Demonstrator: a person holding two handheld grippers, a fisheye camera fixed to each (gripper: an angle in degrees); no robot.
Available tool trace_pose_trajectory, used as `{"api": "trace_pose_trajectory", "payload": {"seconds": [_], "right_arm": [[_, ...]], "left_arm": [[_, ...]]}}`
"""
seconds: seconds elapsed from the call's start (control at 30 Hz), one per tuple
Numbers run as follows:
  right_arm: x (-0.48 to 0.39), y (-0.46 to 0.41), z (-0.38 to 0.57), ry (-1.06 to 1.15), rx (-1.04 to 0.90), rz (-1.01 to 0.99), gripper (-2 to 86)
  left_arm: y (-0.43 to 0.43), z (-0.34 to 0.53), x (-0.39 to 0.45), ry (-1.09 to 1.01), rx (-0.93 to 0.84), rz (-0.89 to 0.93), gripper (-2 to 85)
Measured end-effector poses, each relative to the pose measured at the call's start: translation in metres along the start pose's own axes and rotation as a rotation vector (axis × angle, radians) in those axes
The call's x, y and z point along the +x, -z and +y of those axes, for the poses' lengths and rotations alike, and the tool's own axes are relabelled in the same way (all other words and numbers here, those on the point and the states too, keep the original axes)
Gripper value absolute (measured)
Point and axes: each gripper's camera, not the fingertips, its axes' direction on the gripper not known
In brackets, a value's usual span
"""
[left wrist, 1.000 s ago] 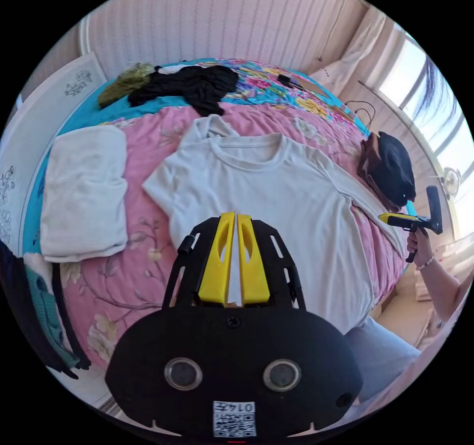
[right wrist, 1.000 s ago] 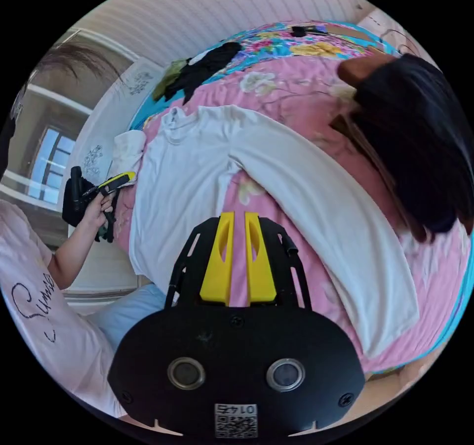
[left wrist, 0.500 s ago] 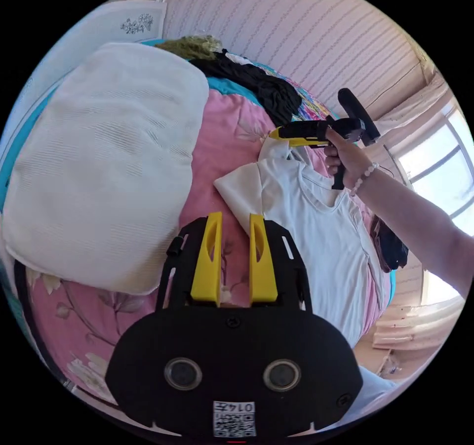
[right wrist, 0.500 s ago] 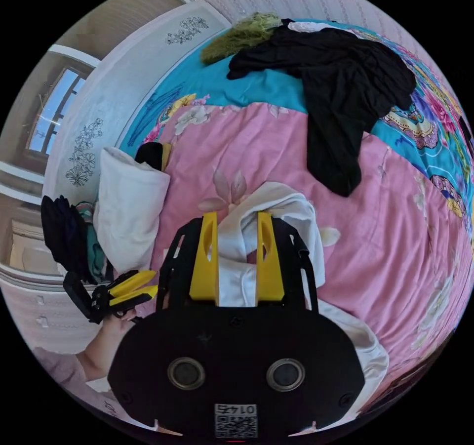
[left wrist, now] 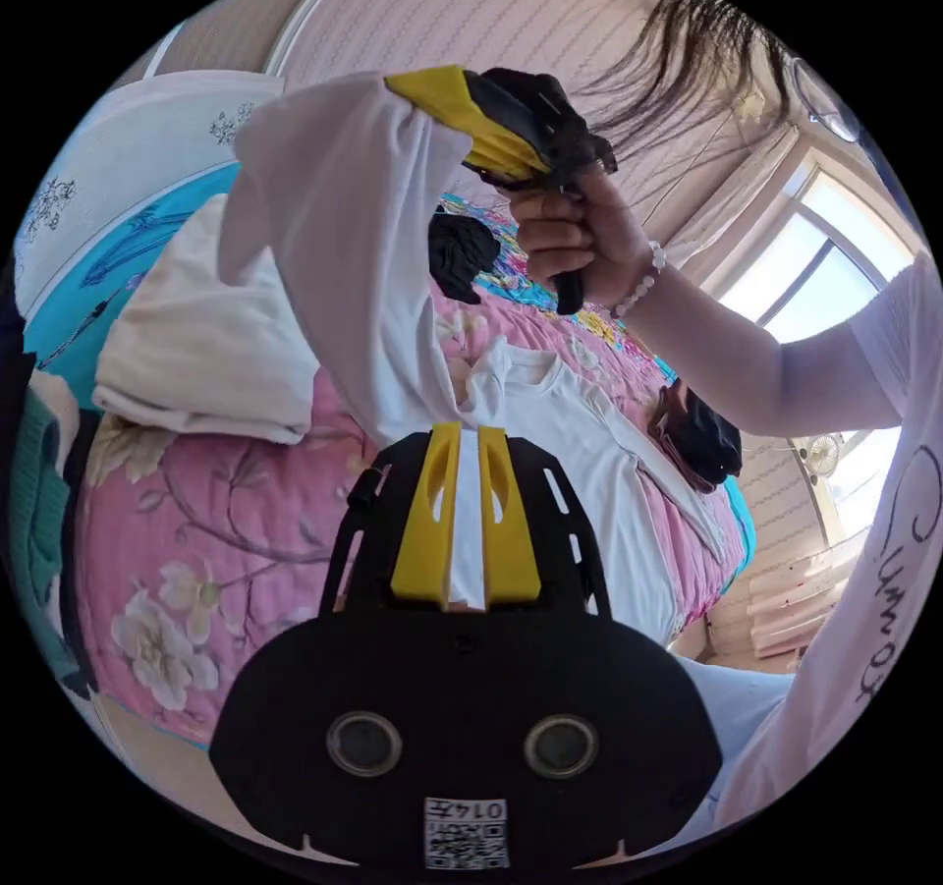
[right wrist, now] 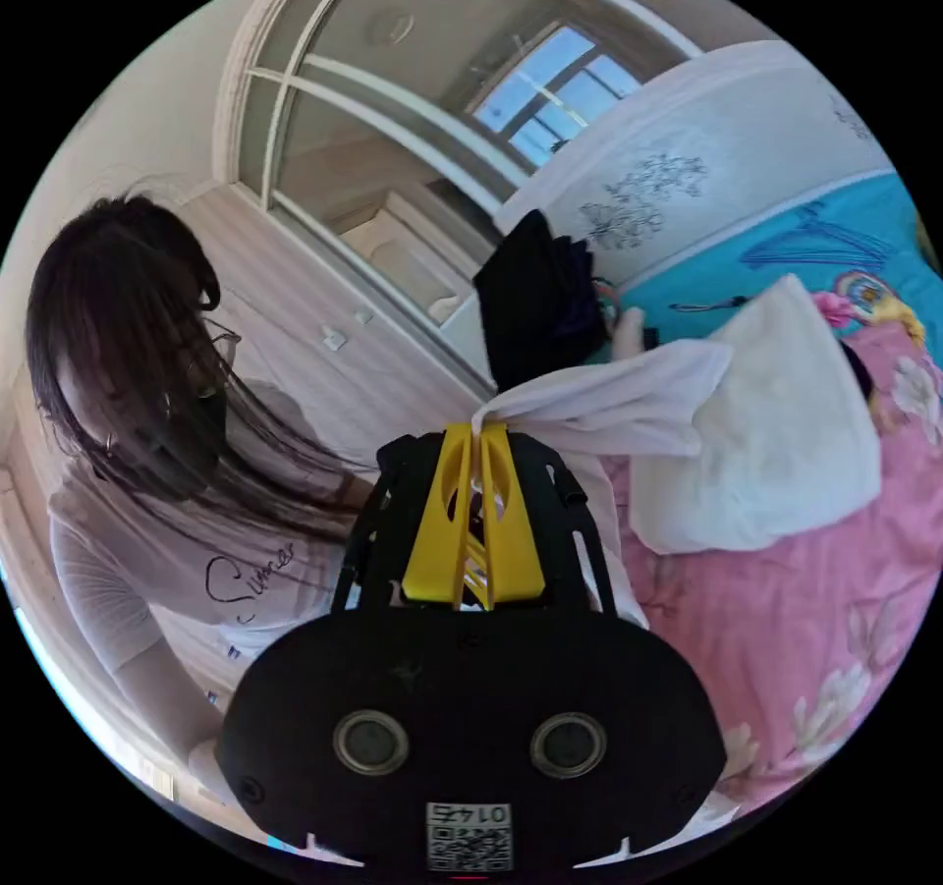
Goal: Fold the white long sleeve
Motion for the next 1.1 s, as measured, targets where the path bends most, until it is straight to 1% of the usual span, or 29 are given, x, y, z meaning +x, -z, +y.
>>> {"api": "trace_pose_trajectory", "payload": {"seconds": [0.03,0.07,0.1,0.13,0.17,0.2,0.3,0.37,0.4,0.47,0.57,0.63,0.7,0.73,0.8,0.83,0.87,0.9,0.93,1.03,1.1], "right_arm": [[-0.003,-0.032,-0.017,0.044,-0.109,-0.056,2.6],[-0.002,-0.061,-0.026,0.071,-0.224,-0.019,4.1],[0.0,-0.072,-0.028,0.072,-0.269,0.028,5.3],[0.011,-0.085,-0.027,0.052,-0.321,0.118,7.0],[0.027,-0.088,-0.021,-0.011,-0.351,0.192,8.0],[0.035,-0.086,-0.016,-0.045,-0.353,0.222,8.1],[0.062,-0.051,0.018,-0.231,-0.27,0.342,7.8],[0.066,-0.014,0.057,-0.393,-0.173,0.528,7.7],[0.064,-0.005,0.068,-0.434,-0.146,0.575,7.7],[0.055,0.022,0.116,-0.637,-0.037,0.731,7.9],[0.038,0.03,0.167,-0.826,0.094,0.847,8.6],[0.04,0.024,0.184,-0.91,0.122,0.87,9.6],[0.048,0.019,0.19,-0.949,0.173,0.83,10.8],[0.053,0.017,0.19,-0.964,0.205,0.855,11.4],[0.062,0.017,0.188,-0.986,0.217,1.005,11.4],[0.073,0.018,0.191,-1.034,0.224,1.099,10.9],[0.089,0.019,0.195,-1.087,0.217,1.064,8.2],[0.096,0.02,0.197,-1.107,0.211,1.028,6.8],[0.1,0.023,0.195,-1.108,0.225,0.998,4.6],[0.085,0.034,0.171,-0.965,0.269,1.034,2.1],[0.082,0.043,0.155,-0.897,0.279,1.037,1.5]], "left_arm": [[0.018,0.015,0.0,0.013,-0.024,-0.024,3.5],[0.025,0.022,-0.001,0.021,-0.047,-0.041,3.7],[0.039,0.035,-0.004,0.048,-0.101,-0.074,3.8],[0.045,0.042,-0.007,0.064,-0.126,-0.09,3.9],[0.057,0.055,-0.013,0.094,-0.167,-0.118,3.9],[0.068,0.068,-0.02,0.129,-0.199,-0.149,4.0],[0.091,0.09,-0.038,0.199,-0.278,-0.249,4.0],[0.103,0.094,-0.047,0.209,-0.282,-0.294,4.2],[0.107,0.093,-0.052,0.211,-0.29,-0.319,4.5],[0.108,0.089,-0.06,0.207,-0.302,-0.344,5.2],[0.103,0.074,-0.059,0.16,-0.293,-0.322,6.3],[0.082,0.066,-0.05,0.065,-0.342,-0.339,6.9],[0.059,0.069,-0.052,0.03,-0.437,-0.377,7.6],[0.047,0.072,-0.055,0.025,-0.475,-0.403,7.8],[0.045,0.073,-0.059,0.039,-0.458,-0.395,7.1],[0.051,0.07,-0.063,0.07,-0.447,-0.37,6.1],[0.056,0.069,-0.065,0.086,-0.442,-0.355,4.3],[0.068,0.066,-0.068,0.116,-0.429,-0.321,0.7],[0.074,0.065,-0.069,0.129,-0.421,-0.306,0.4],[0.123,0.047,-0.074,0.17,-0.322,-0.273,-0.7],[0.143,0.035,-0.077,0.161,-0.285,-0.289,-0.9]]}}
